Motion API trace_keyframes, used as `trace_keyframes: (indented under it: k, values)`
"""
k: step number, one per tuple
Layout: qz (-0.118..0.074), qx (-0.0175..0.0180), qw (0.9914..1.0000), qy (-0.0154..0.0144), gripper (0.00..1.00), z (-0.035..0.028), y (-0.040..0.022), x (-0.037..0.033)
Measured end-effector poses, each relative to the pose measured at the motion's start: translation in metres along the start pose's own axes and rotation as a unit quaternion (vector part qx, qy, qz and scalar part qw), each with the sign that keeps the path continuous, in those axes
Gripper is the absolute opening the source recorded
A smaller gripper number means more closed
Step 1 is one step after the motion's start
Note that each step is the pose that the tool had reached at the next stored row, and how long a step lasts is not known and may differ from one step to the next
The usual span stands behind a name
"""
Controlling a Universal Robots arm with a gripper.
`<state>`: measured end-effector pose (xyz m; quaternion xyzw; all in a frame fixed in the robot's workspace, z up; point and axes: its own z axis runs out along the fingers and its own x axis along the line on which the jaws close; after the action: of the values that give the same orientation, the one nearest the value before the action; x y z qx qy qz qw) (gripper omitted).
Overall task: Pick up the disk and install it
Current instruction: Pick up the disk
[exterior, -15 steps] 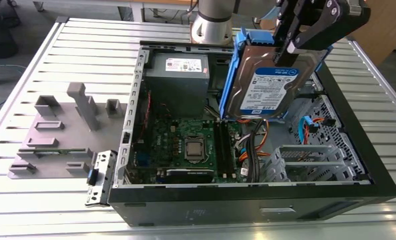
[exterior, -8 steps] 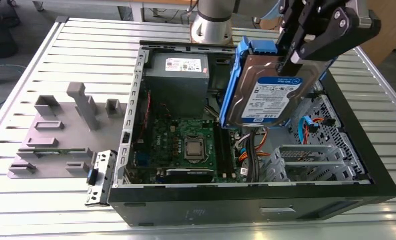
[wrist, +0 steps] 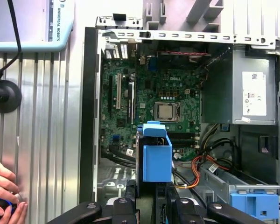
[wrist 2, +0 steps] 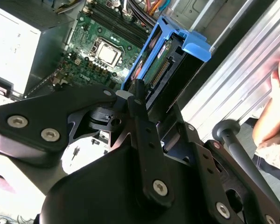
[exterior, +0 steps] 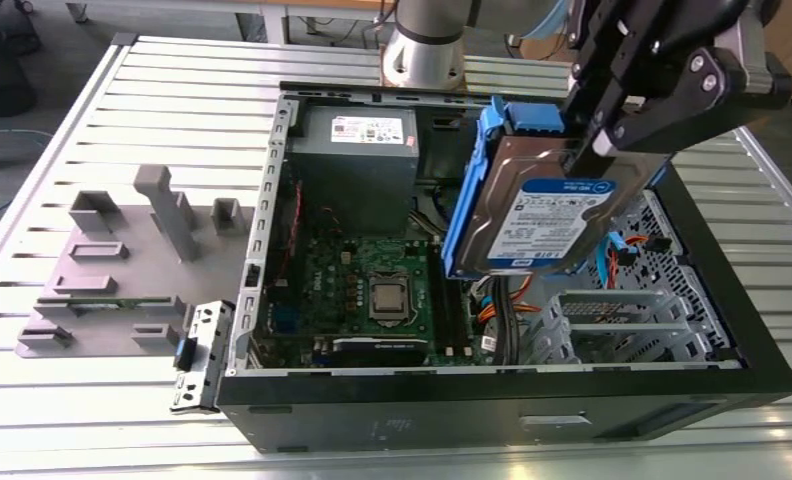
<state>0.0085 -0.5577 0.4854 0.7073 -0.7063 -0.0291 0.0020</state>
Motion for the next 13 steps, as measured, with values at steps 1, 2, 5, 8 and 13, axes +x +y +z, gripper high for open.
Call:
trace_keyframes:
  k: [1, 2, 5, 8, 13]
  values:
    - [0.000, 0.0000, 1.00000, 0.0000, 0.35, 0.0000, 0.0000, 0.0021]
    - [0.000, 0.0000, 1.00000, 0.0000, 0.35, 0.0001, 0.0000, 0.0040]
    - [0.000, 0.0000, 1.00000, 0.0001, 0.35, 0.0003, 0.0000, 0.0088]
    - [0.000, 0.0000, 1.00000, 0.0002, 0.35, 0.0004, 0.0000, 0.0131]
    - [0.000, 0.0000, 1.00000, 0.0005, 0.35, 0.0009, 0.0000, 0.0187]
